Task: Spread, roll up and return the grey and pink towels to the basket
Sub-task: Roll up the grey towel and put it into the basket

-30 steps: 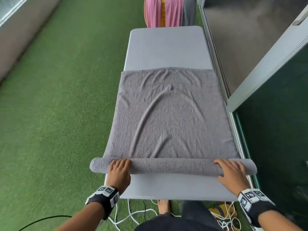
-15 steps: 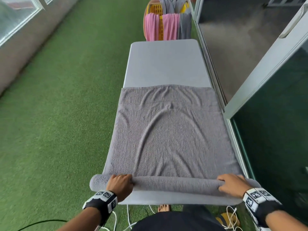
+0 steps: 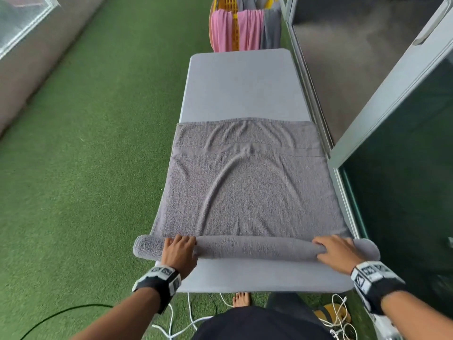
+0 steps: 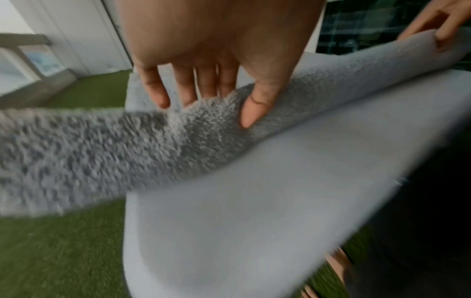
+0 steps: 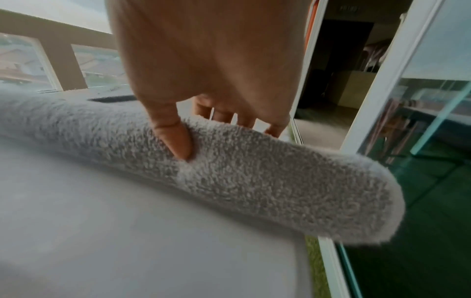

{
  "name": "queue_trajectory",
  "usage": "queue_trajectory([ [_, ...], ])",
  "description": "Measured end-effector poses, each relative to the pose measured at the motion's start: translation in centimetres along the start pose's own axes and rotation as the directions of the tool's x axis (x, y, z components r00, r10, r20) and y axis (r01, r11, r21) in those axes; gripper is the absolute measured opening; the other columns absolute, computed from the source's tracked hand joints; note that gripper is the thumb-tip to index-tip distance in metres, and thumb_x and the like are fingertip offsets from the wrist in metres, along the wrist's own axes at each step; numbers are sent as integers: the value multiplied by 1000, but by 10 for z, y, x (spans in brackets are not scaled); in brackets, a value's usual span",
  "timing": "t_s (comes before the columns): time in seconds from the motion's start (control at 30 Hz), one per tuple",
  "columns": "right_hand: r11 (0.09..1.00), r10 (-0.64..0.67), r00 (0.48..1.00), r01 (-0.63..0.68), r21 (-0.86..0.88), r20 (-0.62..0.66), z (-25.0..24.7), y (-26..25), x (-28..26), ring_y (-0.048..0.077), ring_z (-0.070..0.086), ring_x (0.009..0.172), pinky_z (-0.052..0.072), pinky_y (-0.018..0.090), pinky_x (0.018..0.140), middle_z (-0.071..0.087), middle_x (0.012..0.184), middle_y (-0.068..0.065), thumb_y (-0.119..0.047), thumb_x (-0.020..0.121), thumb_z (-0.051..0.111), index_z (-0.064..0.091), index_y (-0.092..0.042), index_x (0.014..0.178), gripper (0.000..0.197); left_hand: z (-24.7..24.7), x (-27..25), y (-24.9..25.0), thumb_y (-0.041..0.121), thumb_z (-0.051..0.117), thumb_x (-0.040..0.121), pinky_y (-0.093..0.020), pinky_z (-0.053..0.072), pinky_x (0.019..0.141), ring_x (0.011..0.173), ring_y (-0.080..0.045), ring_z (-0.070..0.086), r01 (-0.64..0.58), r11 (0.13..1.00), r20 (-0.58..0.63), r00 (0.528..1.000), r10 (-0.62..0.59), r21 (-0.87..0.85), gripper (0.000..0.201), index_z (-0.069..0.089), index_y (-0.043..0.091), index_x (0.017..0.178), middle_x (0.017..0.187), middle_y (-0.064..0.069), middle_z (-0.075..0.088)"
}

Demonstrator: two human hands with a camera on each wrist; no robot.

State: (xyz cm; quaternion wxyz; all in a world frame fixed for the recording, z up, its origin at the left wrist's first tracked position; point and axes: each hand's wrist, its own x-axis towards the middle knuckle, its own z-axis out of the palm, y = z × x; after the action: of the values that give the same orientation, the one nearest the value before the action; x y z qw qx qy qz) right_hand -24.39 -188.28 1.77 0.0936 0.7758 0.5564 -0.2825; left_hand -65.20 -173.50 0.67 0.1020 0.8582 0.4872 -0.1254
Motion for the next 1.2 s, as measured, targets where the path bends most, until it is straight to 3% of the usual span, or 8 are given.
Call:
queue_trajectory([
  [0.1, 999, 31, 985, -27, 28, -172, -24, -2, 18, 15, 49, 122, 24, 39, 102, 57, 132, -9, -27, 97, 44, 57, -32, 125, 31, -10, 25, -7, 27, 18, 83, -45, 34, 105, 106, -23, 56, 40, 999, -57, 997, -42, -32, 47, 57, 19, 107, 113, -2, 64],
  [0.23, 999, 16, 997, -13, 46, -70, -23, -8, 18, 12, 27, 144, 11, 45, 116, 29, 157, -13, -53, 97, 44, 28, -34, 151, 59, 5, 30, -15, 43, 40, 96, -55, 15, 116, 138, -33, 36, -19, 999, -39, 999, 18, -42, 59, 40, 6, 142, 146, -14, 43],
  [0.33, 993, 21, 1000, -24, -115, -23, -6, -5, 16, 15, 27, 142, 19, 46, 115, 27, 157, -10, -55, 85, 61, 18, -37, 153, 82, 11, 25, -17, 51, 72, 75, -51, 28, 112, 128, -29, 49, -58, 997, 50, 997, 55, 55, 79, 47, 10, 138, 136, -9, 55],
  [0.5, 974, 1, 988, -37, -224, -157, -3, -9, 29, 17, 35, 130, 26, 39, 108, 37, 143, -10, -46, 78, 71, 34, -38, 145, 77, -1, 44, -8, 19, 64, 81, -40, 37, 101, 111, -30, 54, -39, 998, -2, 999, 39, 57, 37, 57, 12, 117, 116, -8, 63],
  [0.8, 996, -30, 963, 6, -89, -267, 58, 0, -26, 26, 62, 103, 44, 51, 99, 66, 108, -1, -20, 50, 90, 65, -21, 115, 70, 14, -7, 12, 10, 79, 51, -34, 53, 61, 69, -24, 62, -15, 998, 26, 1000, 17, -57, 33, 64, 15, 81, 75, -2, 66],
  [0.97, 995, 18, 997, -25, -99, -75, 45, 9, -38, 10, 53, 111, 36, 37, 101, 58, 118, -20, -35, 74, 66, 56, -42, 120, 47, 12, -35, 14, 29, 69, 77, -28, 49, 78, 81, -15, 59, -67, 992, 133, 988, 81, -108, 20, 66, 20, 95, 90, 4, 68],
  [1.1, 993, -38, 998, 43, -106, 50, -1, 5, -19, 13, 58, 103, 38, 36, 93, 59, 97, -16, -37, 82, 54, 56, -40, 88, 7, -8, -10, -13, 41, 57, 85, -31, 54, 81, 88, -13, 64, -119, 969, 392, 899, 198, -218, 25, 64, 24, 102, 99, 5, 67],
  [1.2, 1000, -16, 993, 18, 19, -115, -7, 10, 2, 13, 44, 131, 17, 46, 117, 49, 140, -14, -34, 97, 46, 52, -38, 133, 36, -17, 14, -25, 38, 49, 92, -38, 41, 100, 113, -21, 53, -85, 987, 150, 983, 105, -136, 41, 55, 20, 129, 129, -3, 58],
])
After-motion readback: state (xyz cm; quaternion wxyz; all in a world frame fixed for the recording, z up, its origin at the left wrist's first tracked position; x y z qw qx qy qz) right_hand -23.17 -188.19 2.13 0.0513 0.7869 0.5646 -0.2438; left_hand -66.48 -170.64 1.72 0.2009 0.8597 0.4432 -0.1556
